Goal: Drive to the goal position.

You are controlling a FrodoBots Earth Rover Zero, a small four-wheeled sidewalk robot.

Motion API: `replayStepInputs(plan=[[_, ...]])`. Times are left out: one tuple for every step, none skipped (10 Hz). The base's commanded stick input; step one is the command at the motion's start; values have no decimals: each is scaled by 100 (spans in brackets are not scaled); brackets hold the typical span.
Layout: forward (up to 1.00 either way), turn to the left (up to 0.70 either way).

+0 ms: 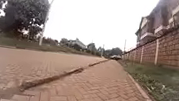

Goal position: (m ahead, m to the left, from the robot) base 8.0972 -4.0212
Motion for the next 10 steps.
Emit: replayStepInputs(plan=[[0, 3], [0, -33], [13, -59], [40, -43], [67, -26], [70, -35], [70, -35], [70, -35], [70, -35], [70, -35]])
